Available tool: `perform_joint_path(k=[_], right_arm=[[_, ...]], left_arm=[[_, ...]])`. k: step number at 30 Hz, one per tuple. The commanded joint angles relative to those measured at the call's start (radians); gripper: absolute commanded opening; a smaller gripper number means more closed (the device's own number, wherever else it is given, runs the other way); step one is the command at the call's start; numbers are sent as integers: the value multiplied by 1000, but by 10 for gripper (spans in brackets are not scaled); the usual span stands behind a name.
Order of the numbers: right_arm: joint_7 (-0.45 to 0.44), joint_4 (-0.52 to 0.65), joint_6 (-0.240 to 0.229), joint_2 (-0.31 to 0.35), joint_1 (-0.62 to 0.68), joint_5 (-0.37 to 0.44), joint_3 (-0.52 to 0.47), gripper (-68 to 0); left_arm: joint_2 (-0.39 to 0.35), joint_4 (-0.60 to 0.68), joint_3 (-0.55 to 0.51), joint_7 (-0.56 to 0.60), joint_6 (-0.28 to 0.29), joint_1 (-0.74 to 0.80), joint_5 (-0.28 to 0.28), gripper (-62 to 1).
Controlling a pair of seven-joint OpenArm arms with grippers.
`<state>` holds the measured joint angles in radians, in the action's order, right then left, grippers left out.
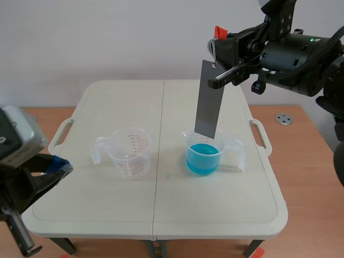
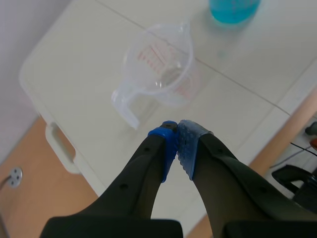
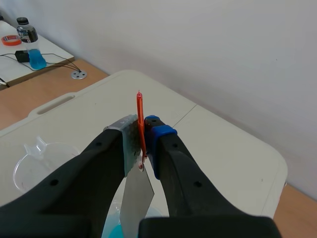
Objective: Hold the metal plate by the orange handle, dip it into the blue solution, take it out and point at it, then put the plate back in the beaker on the left.
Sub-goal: 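Point at the plate with the left hand, then lower the plate into the blue solution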
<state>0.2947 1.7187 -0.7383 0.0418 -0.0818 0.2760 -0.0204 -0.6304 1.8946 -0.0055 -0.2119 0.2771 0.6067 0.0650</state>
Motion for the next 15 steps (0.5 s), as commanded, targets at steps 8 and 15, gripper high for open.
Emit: perform_joint_path(k=[8,15], right_arm=[[-34,7,-7,5,10,-4,-5,-662],[-46,-41,-7,5,10,-12,-5,-662]], left_arm=[[-4,51,-135,66,-6,284,6,-592],[1,50,-165,35,-5,343,6,-592]])
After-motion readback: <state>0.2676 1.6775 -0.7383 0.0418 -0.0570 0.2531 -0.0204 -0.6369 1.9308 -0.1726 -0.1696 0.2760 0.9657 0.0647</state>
